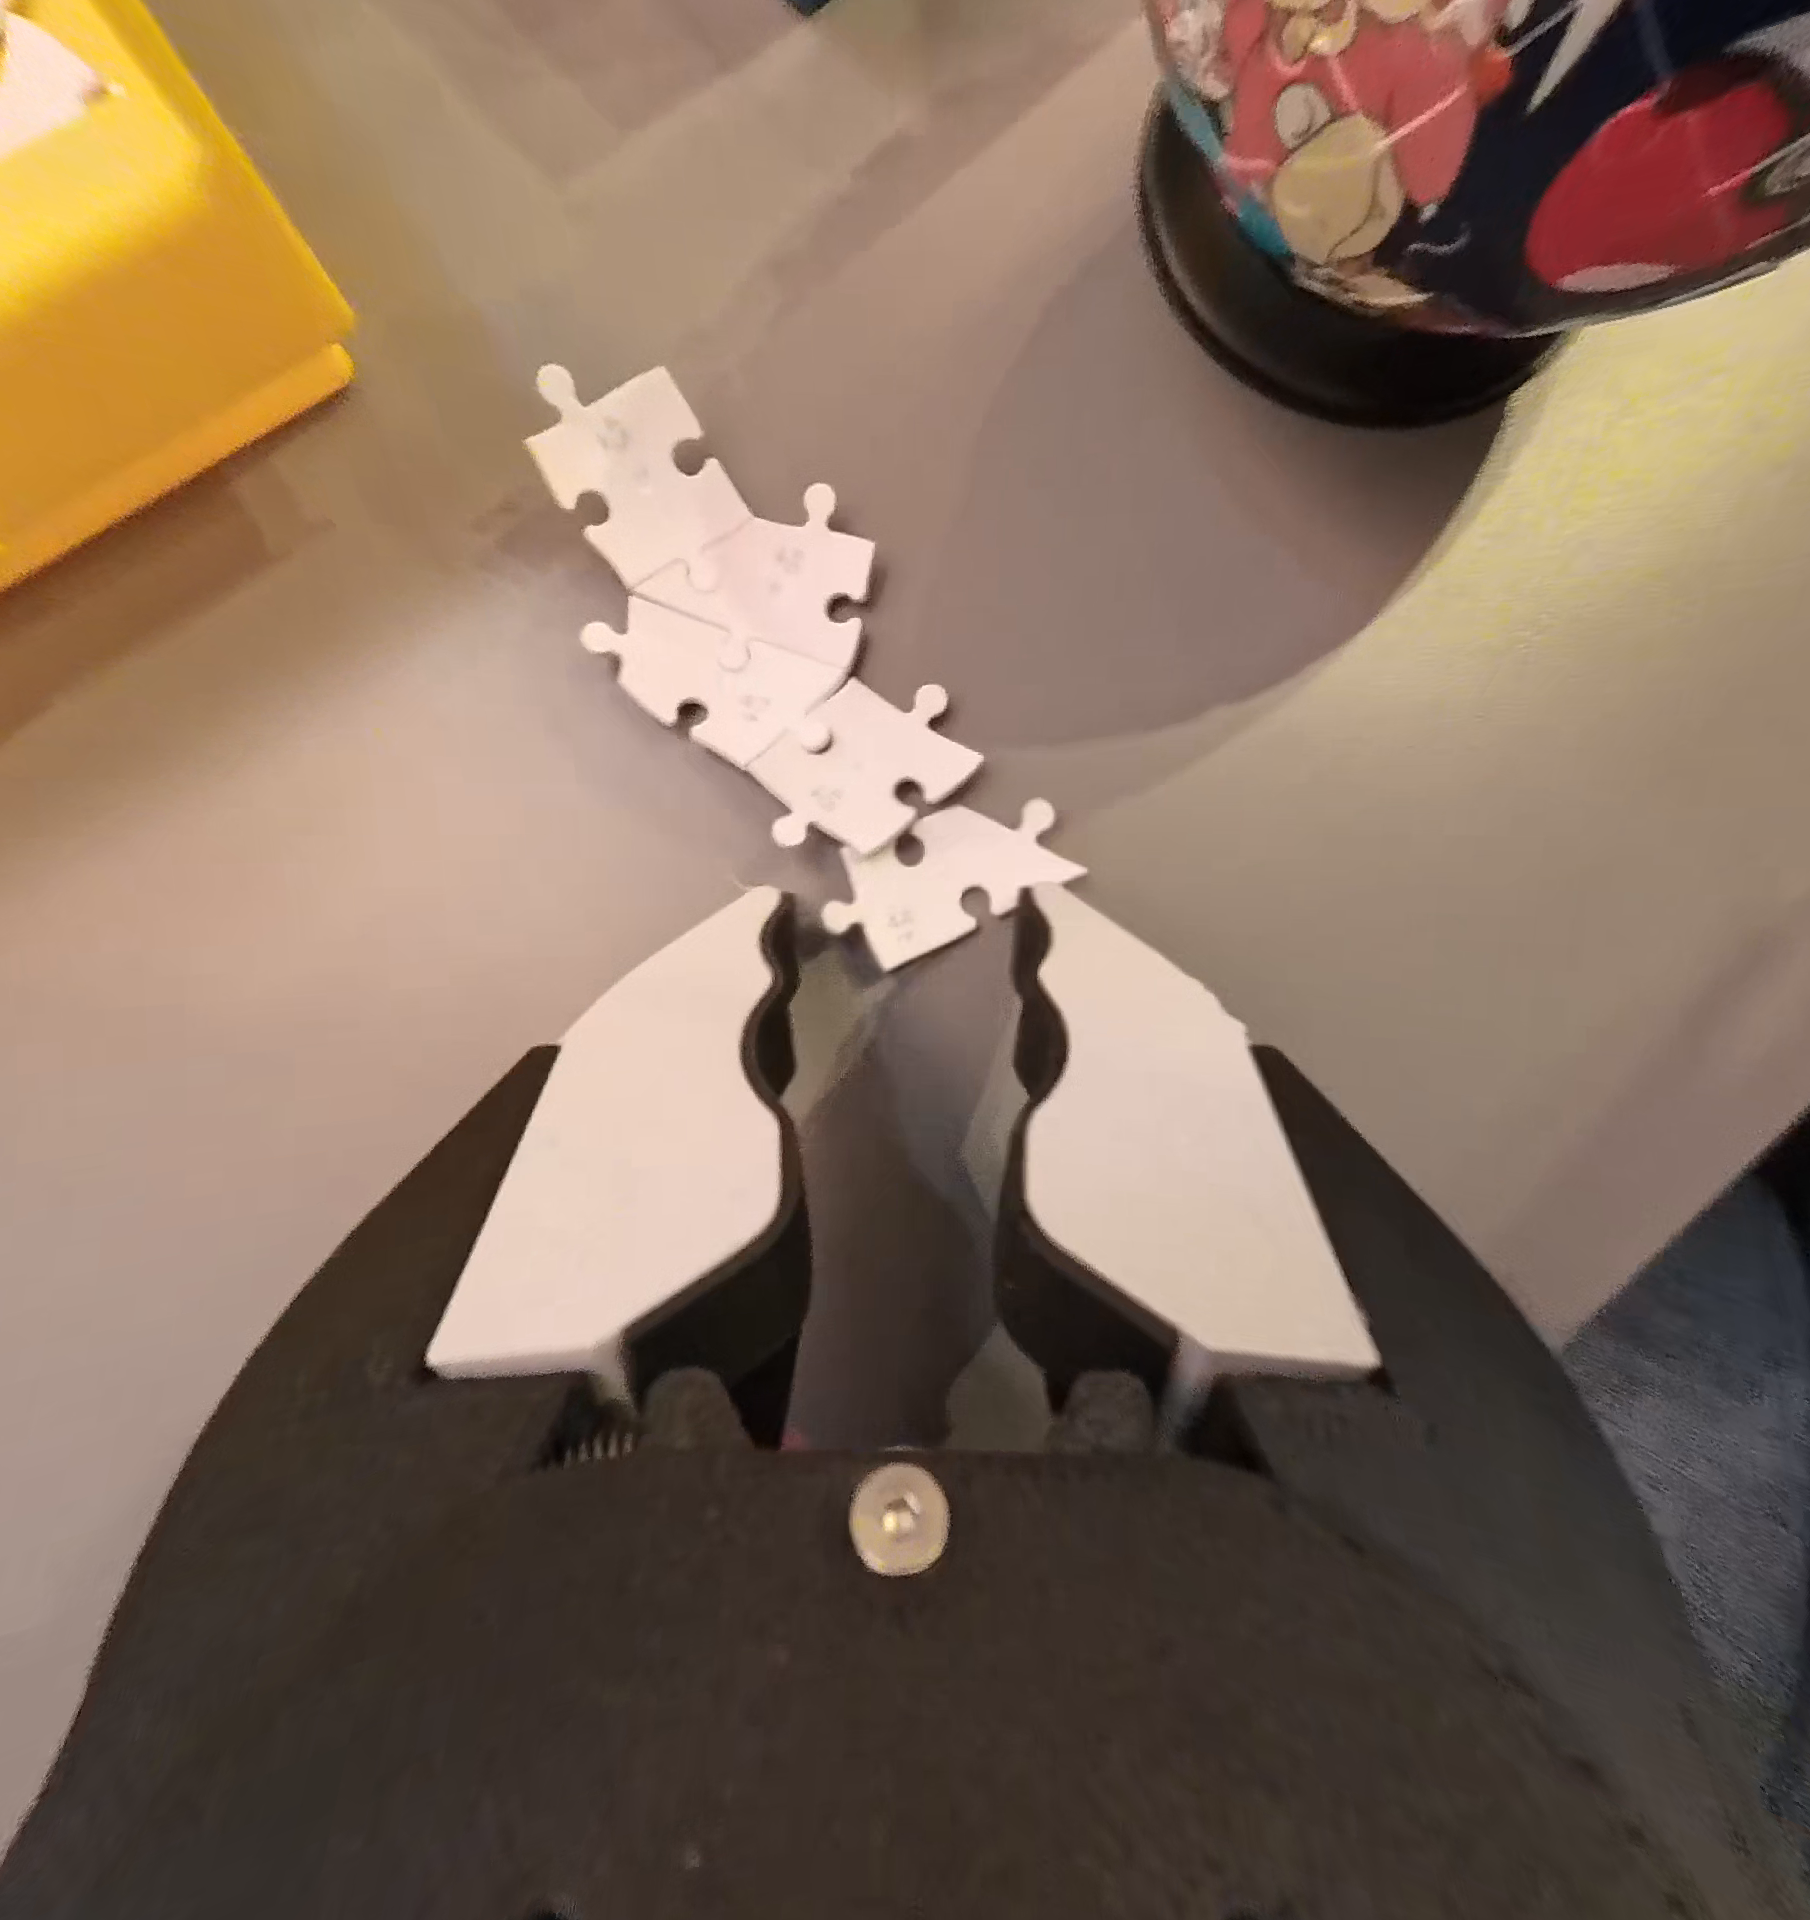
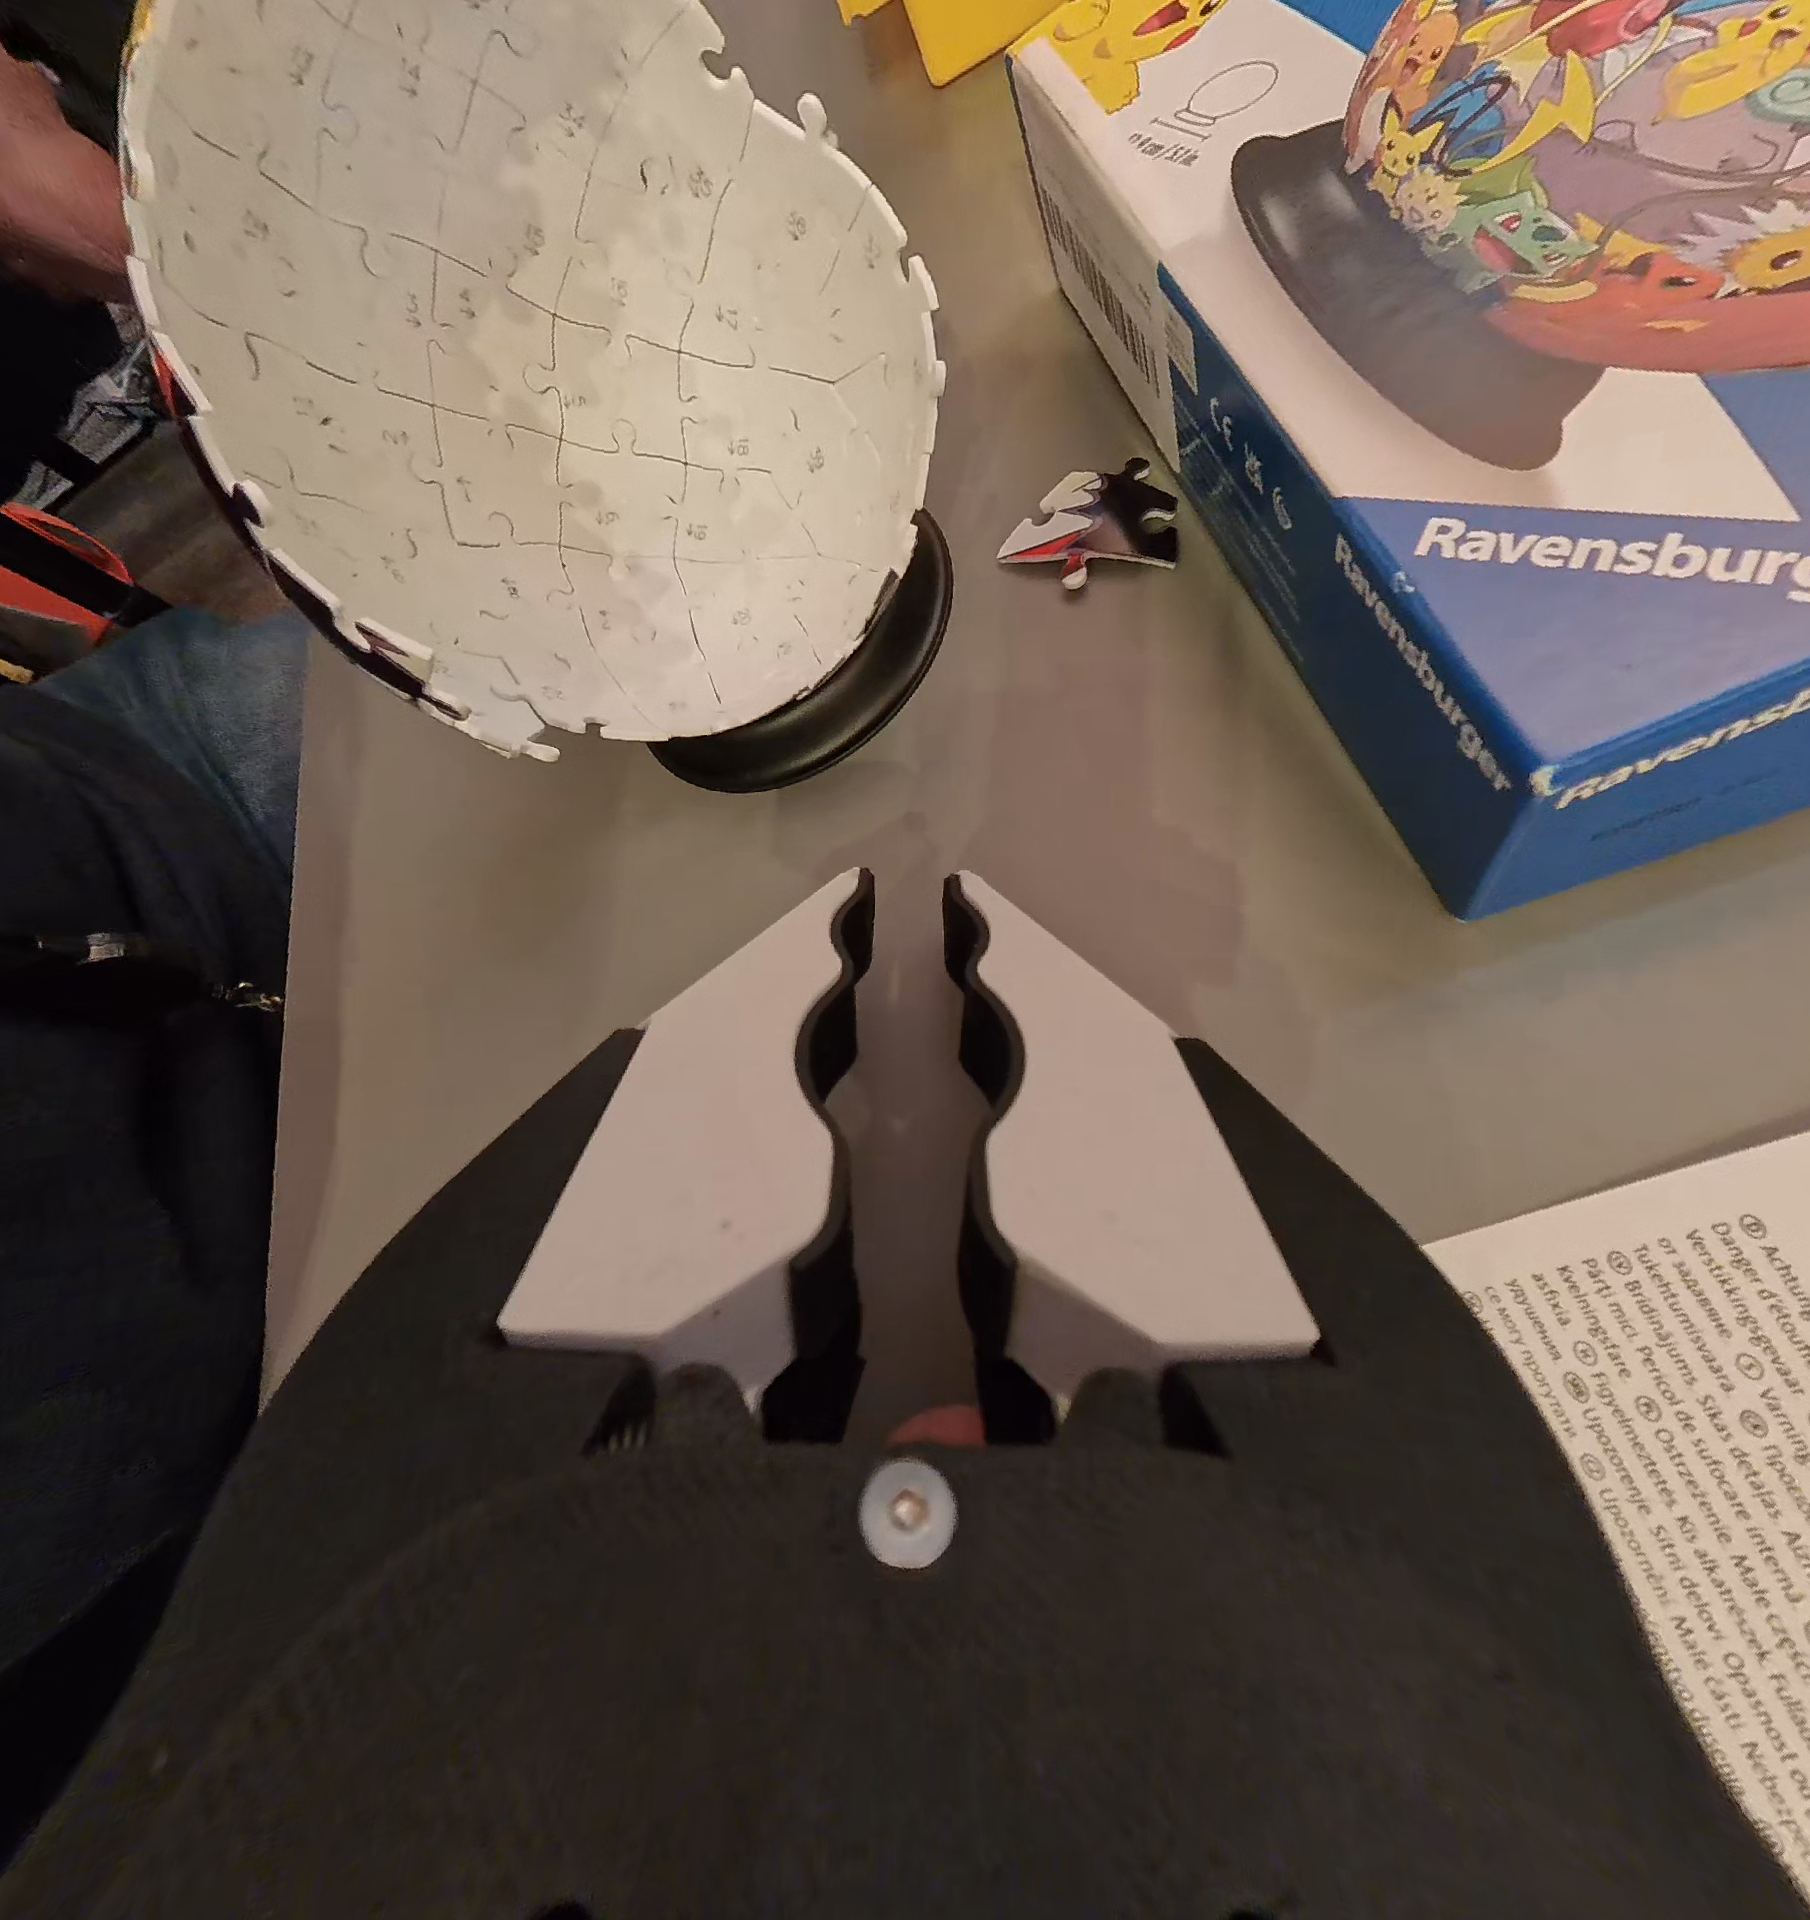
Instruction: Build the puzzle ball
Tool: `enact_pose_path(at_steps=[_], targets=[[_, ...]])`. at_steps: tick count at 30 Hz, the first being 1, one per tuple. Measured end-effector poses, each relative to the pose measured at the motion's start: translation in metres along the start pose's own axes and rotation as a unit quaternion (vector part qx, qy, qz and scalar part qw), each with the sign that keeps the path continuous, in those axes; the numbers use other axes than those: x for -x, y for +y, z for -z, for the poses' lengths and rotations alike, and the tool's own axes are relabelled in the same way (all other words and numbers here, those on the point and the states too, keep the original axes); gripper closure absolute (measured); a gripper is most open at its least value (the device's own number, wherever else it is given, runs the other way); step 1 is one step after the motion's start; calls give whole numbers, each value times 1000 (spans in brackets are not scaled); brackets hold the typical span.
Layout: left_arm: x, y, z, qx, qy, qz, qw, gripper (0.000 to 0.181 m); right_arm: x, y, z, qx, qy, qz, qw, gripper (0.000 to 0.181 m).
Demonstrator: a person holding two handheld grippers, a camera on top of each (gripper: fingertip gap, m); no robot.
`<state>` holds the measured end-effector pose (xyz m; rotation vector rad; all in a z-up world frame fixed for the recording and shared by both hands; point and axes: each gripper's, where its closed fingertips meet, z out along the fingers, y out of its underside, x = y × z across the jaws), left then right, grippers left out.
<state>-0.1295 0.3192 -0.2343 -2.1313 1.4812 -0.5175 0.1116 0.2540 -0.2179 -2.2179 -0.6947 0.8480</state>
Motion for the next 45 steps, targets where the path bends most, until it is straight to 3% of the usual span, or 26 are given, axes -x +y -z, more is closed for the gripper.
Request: enact_pose_path(at_steps=[3, 11, 13, 21, 24, 29, 34, 36, 41, 45], targets=[[-1, -2, -2, -12, -9, 2, 1000, 154, 1, 0, 1, -4, 1, 5, 1000, 170], [-11, -3, -2, -37, -32, 4, 999, 156, 3, -3, 4, -20, 5, 14, 1000, 169], [-14, -10, 2, -56, -38, -4, 998, 179, 5, -3, 5, -22, 6, 21, 1000, 169], [-31, -10, 2, -51, -25, -27, 998, 179, 22, -3, 13, -33, 11, 45, 998, 168], [-35, -35, 25, -76, -18, -41, 996, 179, 40, -26, 33, -71, 19, 73, 995, 170], [-58, -97, 63, -59, 47, -126, 989, 179, 88, -92, 70, -145, -3, 140, 980, 170], [-70, -158, 78, -34, 78, -211, 974, 179, 130, -145, 72, -149, -15, 234, 961, 171], [-79, -170, 79, -7, 113, -227, 967, 179, 136, -160, 67, -139, -3, 261, 955, 170], [-85, -191, 72, 44, 117, -282, 951, 179, 124, -175, 48, -78, 67, 331, 938, 168], [-88, -202, 71, 53, 135, -292, 945, 179, 112, -168, 36, -32, 70, 333, 940, 173]])
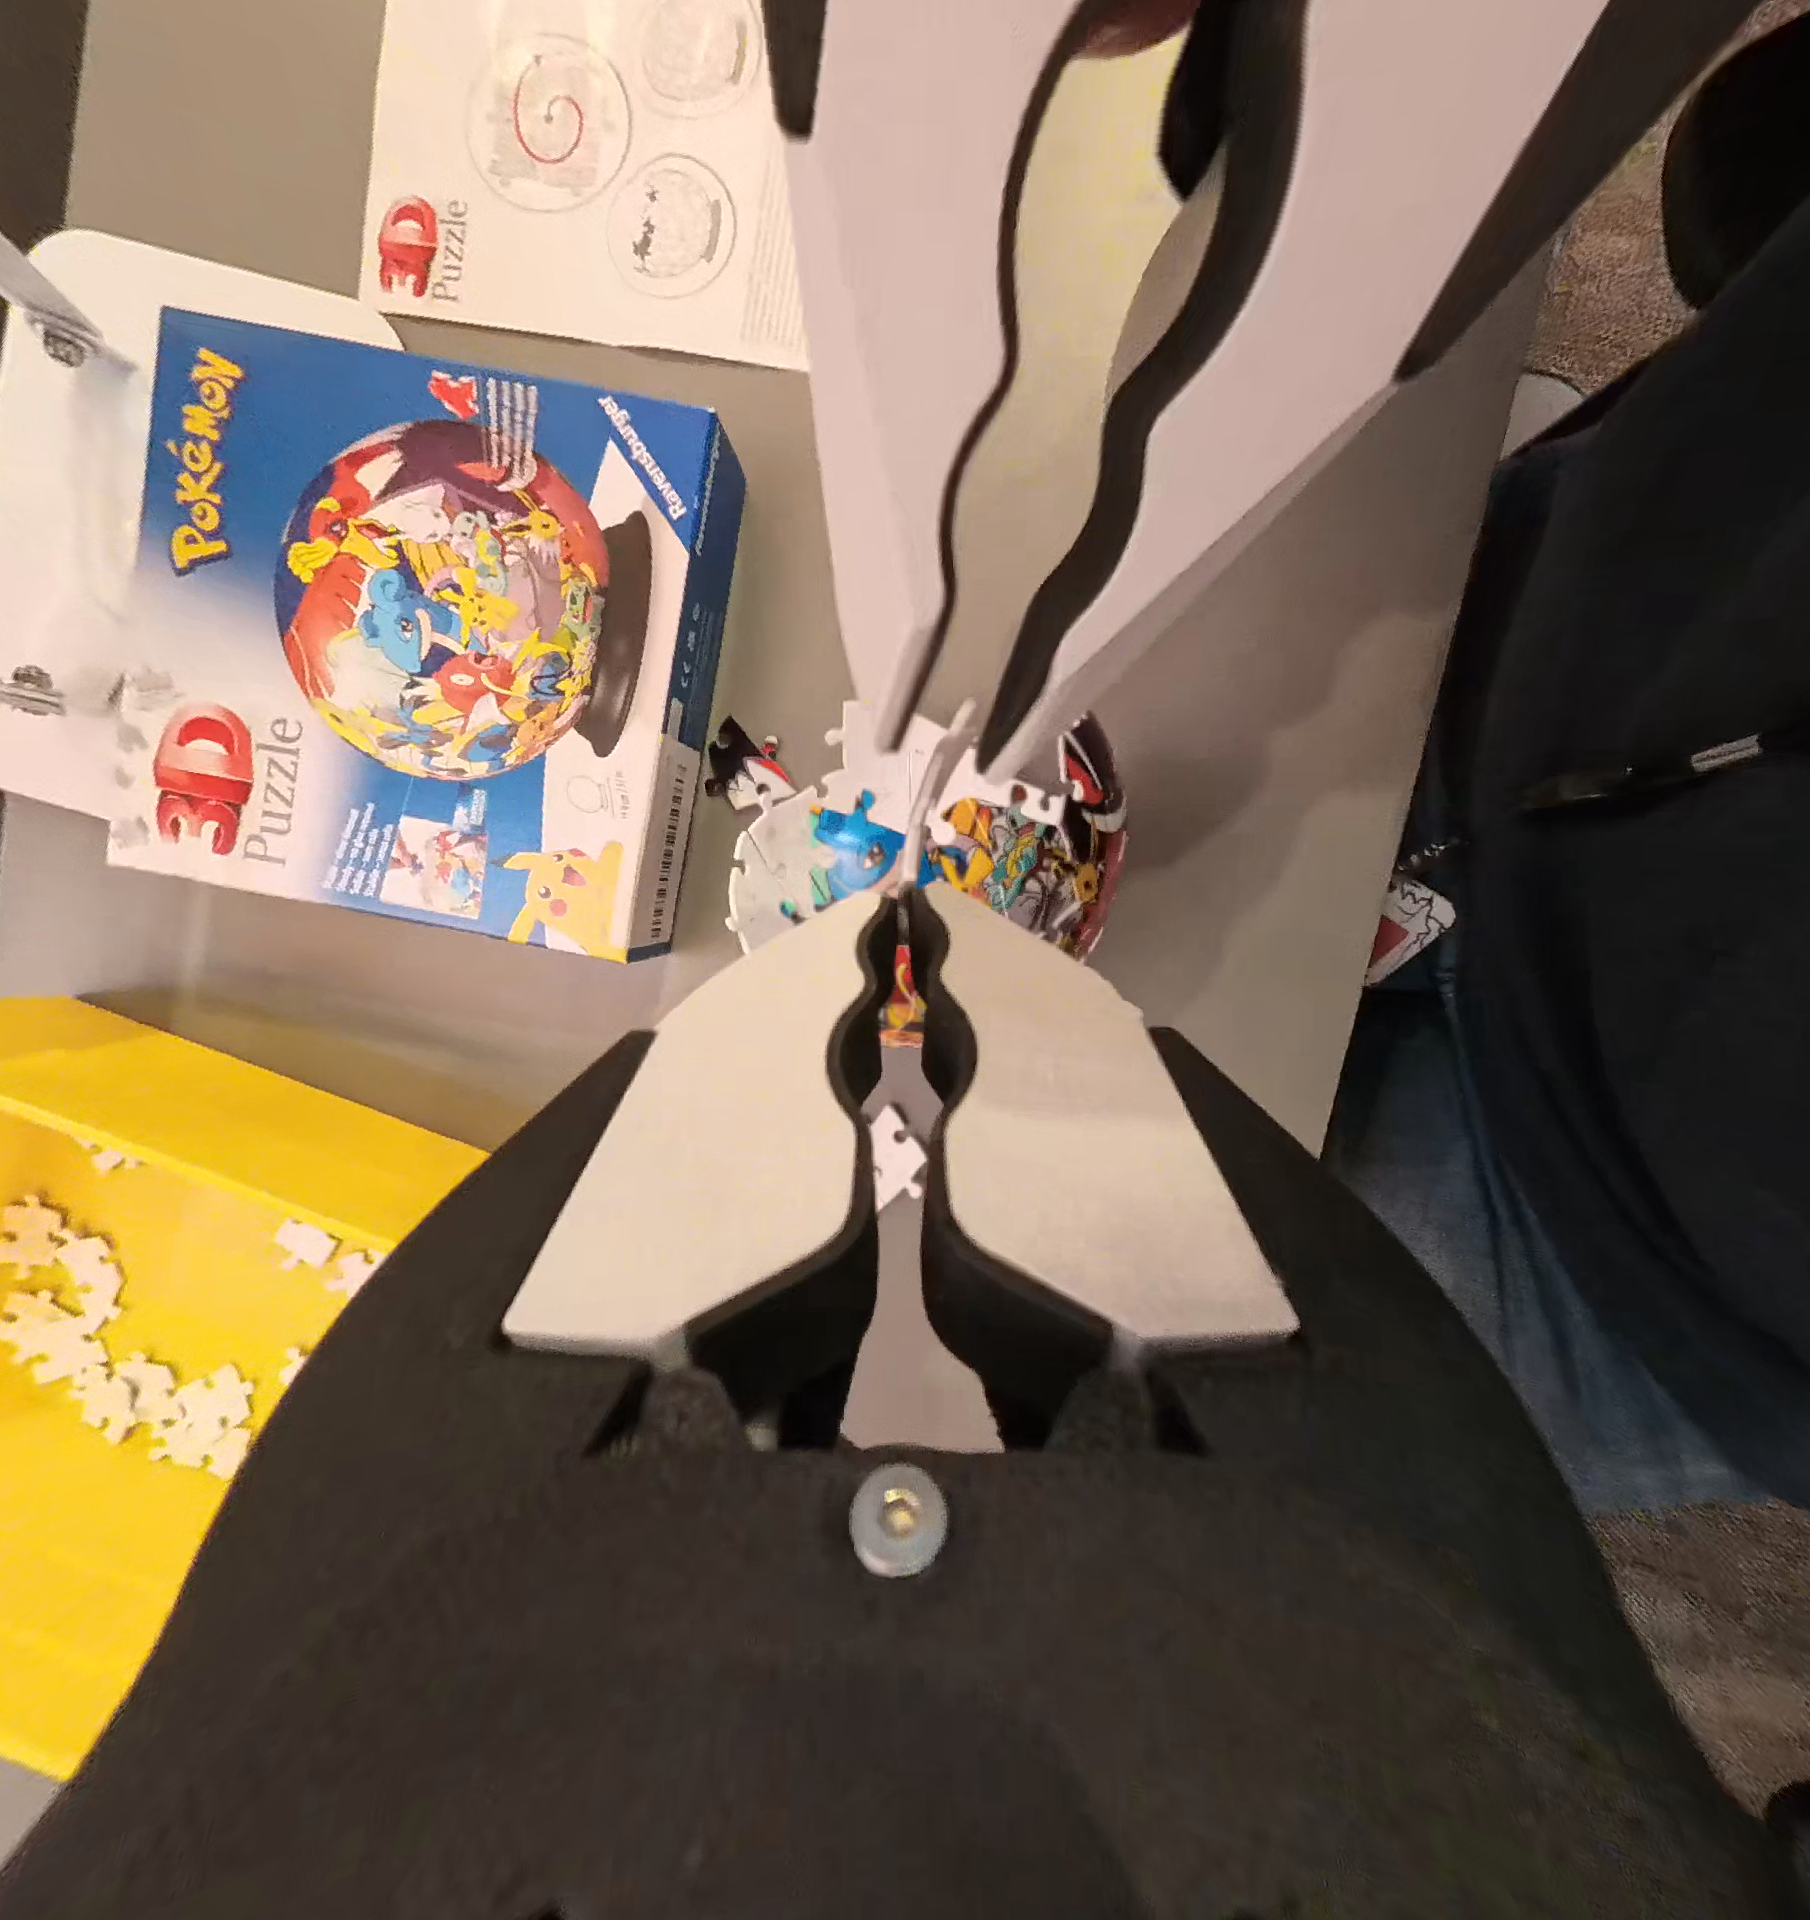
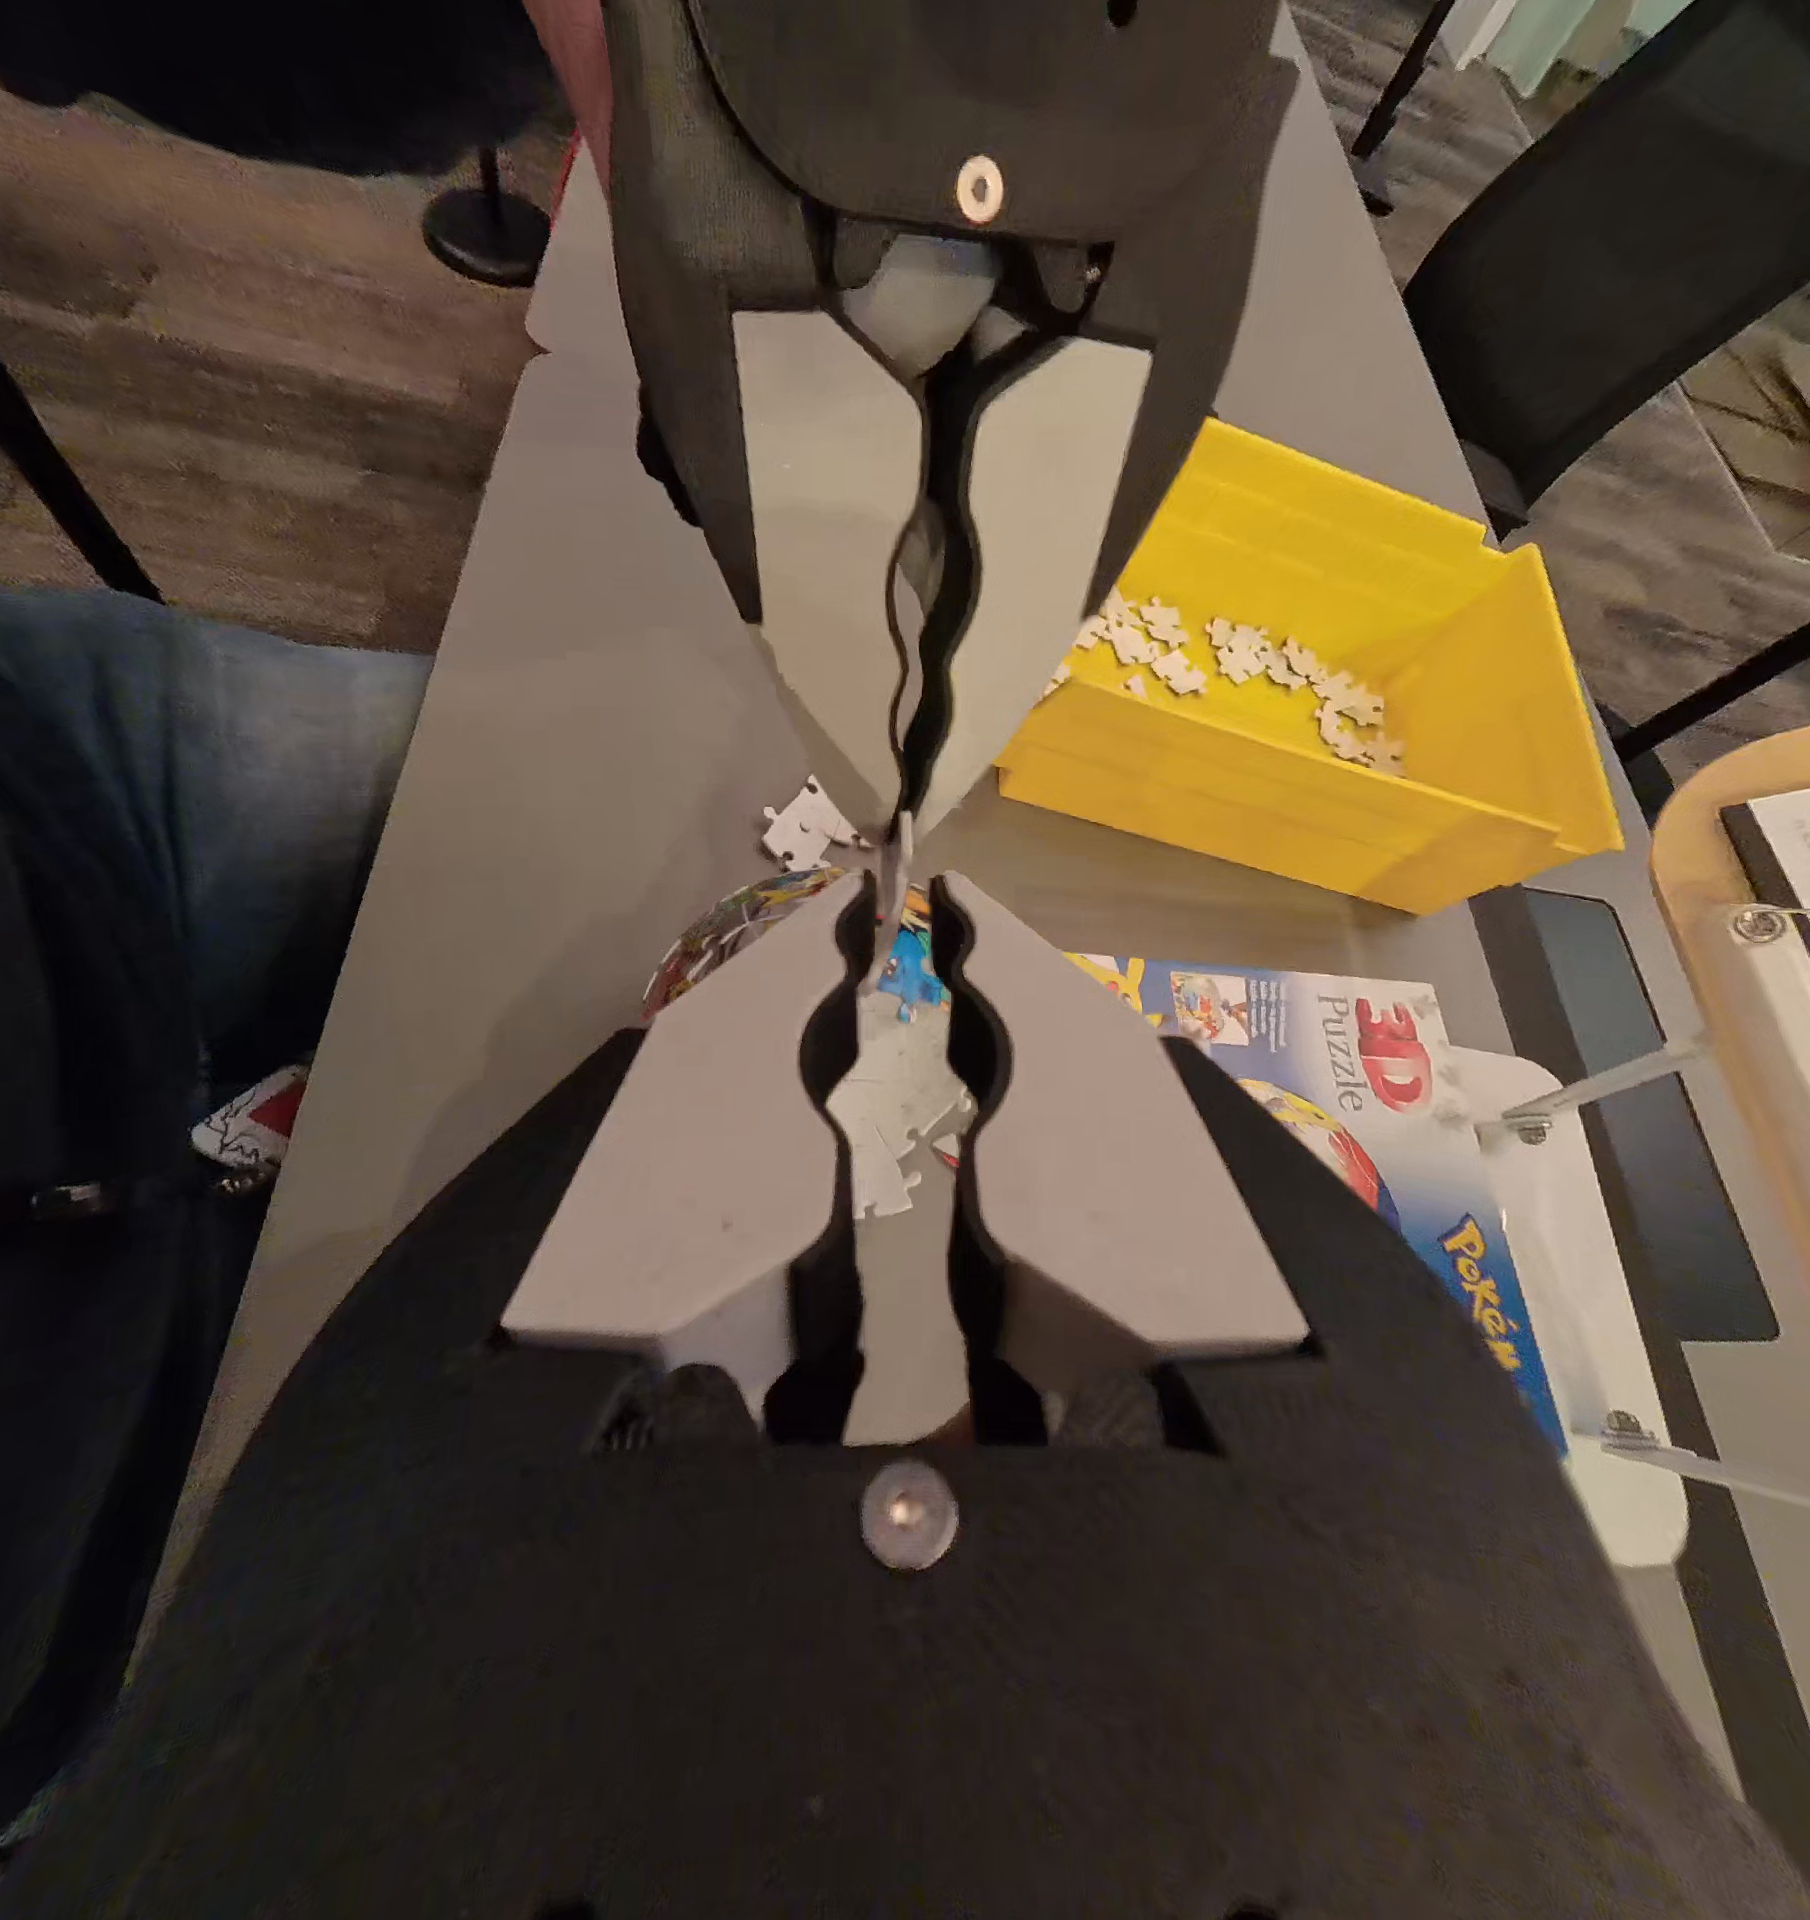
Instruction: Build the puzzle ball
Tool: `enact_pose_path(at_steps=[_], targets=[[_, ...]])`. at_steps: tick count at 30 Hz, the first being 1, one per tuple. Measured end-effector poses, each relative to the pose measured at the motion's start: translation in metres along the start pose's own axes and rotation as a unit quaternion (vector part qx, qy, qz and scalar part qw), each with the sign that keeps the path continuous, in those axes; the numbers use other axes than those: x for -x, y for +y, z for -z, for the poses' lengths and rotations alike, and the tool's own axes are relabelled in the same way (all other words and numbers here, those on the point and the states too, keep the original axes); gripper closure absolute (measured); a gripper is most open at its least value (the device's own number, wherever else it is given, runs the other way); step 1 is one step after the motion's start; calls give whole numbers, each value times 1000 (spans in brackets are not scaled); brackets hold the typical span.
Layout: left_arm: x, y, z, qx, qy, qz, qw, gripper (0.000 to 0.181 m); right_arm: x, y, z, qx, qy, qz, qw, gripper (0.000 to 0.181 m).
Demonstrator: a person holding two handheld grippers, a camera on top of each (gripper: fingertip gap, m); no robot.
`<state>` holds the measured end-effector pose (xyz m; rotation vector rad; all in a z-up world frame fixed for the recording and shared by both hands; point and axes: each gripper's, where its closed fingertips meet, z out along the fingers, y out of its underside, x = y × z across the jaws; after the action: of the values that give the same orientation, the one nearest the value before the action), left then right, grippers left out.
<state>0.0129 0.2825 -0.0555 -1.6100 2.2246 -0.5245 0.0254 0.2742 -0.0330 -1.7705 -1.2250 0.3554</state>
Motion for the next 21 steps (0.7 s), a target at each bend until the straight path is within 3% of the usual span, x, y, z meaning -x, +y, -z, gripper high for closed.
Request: enact_pose_path(at_steps=[2, 10, 15, 21], targets=[[3, -3, -3, 11, -4, -11, 1000, 179, -4, 1, -2, -2, 3, -5, 1000, 181], [14, -17, -15, 0, 25, -2, 1000, 179, -14, 13, 8, -37, -12, -71, 997, 181], [14, -18, -24, 3, 50, 3, 999, 179, -16, 27, 13, -27, -3, -73, 997, 163], [18, -23, -30, 16, 47, -11, 999, 179, -20, 40, -1, 6, 2, -63, 998, 180]])
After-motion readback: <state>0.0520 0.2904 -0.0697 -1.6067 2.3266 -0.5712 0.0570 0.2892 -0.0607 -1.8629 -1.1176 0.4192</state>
